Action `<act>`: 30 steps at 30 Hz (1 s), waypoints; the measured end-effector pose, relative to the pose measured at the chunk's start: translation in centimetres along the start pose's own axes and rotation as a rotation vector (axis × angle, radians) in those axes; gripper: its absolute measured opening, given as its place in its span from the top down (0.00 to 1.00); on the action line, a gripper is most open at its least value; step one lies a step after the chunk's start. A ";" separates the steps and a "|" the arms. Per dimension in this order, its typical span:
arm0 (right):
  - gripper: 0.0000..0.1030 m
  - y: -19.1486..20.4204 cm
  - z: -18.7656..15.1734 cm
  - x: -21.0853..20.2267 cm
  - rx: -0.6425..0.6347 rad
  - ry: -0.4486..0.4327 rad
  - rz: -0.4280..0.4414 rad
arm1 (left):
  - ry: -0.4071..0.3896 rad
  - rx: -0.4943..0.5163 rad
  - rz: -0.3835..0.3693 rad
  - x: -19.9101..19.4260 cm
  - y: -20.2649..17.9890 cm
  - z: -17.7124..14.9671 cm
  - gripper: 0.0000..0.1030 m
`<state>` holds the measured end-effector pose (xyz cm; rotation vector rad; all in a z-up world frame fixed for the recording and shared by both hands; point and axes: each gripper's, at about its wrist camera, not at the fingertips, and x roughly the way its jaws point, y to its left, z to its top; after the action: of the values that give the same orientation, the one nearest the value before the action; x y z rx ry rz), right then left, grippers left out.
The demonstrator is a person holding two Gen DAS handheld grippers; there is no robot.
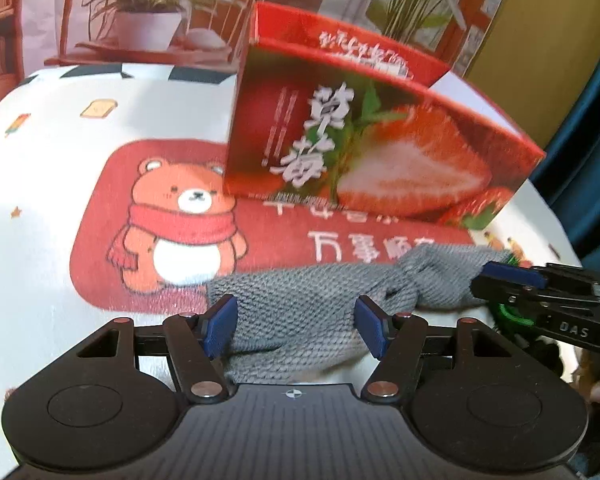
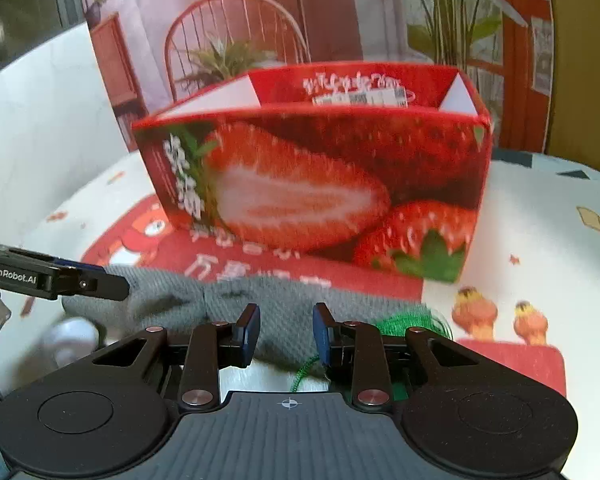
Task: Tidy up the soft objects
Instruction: 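Reach down and close both grippers on the grey knit cloth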
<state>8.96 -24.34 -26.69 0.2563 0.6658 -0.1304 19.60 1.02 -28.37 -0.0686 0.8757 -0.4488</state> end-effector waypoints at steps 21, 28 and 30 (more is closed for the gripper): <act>0.59 -4.9 0.1 0.5 0.127 0.021 -0.104 | -0.055 -0.033 0.058 -1.2 0.5 -0.3 0.34; 0.56 -4.5 0.3 1.8 0.106 0.039 -0.108 | -0.028 -0.039 0.054 -1.0 0.6 -0.6 0.27; 0.56 -4.3 0.4 2.1 0.093 0.042 -0.112 | -0.019 -0.030 0.061 -0.7 0.5 -0.7 0.27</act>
<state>9.97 -28.66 -28.47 0.3122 0.7173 -0.2638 18.87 1.84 -28.40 -0.0735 0.8634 -0.3775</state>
